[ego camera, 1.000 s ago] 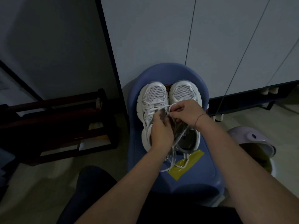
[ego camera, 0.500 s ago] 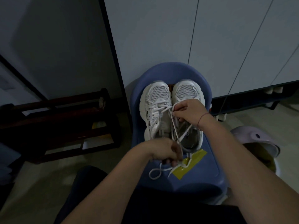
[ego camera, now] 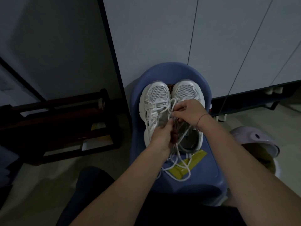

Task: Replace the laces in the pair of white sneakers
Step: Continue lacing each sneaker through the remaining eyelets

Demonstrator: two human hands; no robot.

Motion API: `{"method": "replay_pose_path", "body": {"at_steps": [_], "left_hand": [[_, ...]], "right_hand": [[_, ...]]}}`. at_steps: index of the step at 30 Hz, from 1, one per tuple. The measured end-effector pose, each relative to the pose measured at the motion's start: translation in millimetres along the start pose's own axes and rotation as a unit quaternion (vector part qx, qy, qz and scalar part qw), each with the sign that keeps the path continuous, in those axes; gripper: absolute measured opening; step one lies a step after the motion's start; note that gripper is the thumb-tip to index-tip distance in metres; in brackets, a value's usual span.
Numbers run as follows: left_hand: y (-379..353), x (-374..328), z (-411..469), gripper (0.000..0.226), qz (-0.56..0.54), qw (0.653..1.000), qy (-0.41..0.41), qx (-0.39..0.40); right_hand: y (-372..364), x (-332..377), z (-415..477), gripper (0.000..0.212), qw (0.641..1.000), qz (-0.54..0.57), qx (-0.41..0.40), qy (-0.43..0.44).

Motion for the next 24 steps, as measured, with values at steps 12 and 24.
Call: {"method": "replay_pose_path", "body": {"at_steps": [12, 24], "left_hand": [[-3, 29, -22, 0.021, 0.643, 0.749, 0.040, 0.154], [3, 6, -14, 0.034, 0.039, 0.996, 0.072, 0.046]], "right_hand": [[-1, -5, -1, 0.009, 0.999, 0.032, 0.000, -0.014], [1, 1, -2, 0.017, 1.000, -0.004, -0.003, -0.003]]}}
Point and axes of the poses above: each hand's wrist, its own z-axis towards the middle knuckle, its own y-axis out of the back of the hand, x = y × z, the point moved 10 cm from there along z, towards the middle knuckle, and after that the axes turned 10 degrees about y, right-handed, at the moved point
